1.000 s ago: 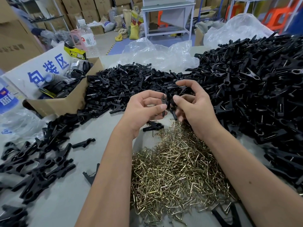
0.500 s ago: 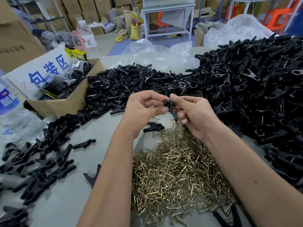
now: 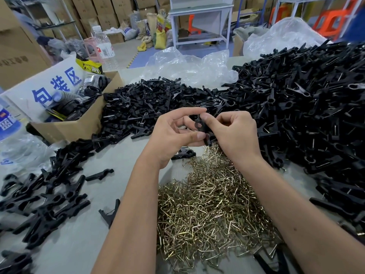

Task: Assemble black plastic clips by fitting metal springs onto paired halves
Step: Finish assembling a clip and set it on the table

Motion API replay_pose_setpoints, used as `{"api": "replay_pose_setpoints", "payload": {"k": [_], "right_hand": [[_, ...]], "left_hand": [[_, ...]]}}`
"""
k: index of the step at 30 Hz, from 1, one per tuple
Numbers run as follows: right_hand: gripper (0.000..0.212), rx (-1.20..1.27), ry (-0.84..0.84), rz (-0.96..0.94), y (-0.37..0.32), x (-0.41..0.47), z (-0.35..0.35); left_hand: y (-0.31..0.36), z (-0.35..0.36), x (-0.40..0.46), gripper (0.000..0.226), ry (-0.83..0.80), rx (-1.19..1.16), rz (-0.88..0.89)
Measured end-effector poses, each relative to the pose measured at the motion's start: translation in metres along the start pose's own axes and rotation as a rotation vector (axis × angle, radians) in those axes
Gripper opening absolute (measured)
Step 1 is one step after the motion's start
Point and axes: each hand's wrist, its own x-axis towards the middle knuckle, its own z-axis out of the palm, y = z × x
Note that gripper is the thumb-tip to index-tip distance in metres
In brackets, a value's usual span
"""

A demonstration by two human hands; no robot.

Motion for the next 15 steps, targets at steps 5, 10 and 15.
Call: {"api": "replay_pose_setpoints", "payload": {"k": [5,10,15], "right_hand": [[0.046,-0.005,0.081,-0.069,-0.001,0.002,0.001],[0.044,0.154,0.017,-0.034,0.001,0.002,0.001],[0.034,0.359,-0.080,0.021,-0.001,0.003,-0.001]], "left_hand": [[0.000,0.002,0.000,0.063,-0.014,-0.060,-0.013],[0.004,0.001,-0.001,0.040,0.025,-0.098,-0.054],[0.008,-0.012,-0.004,0.026,0.151,-0.120,-0.076]]}}
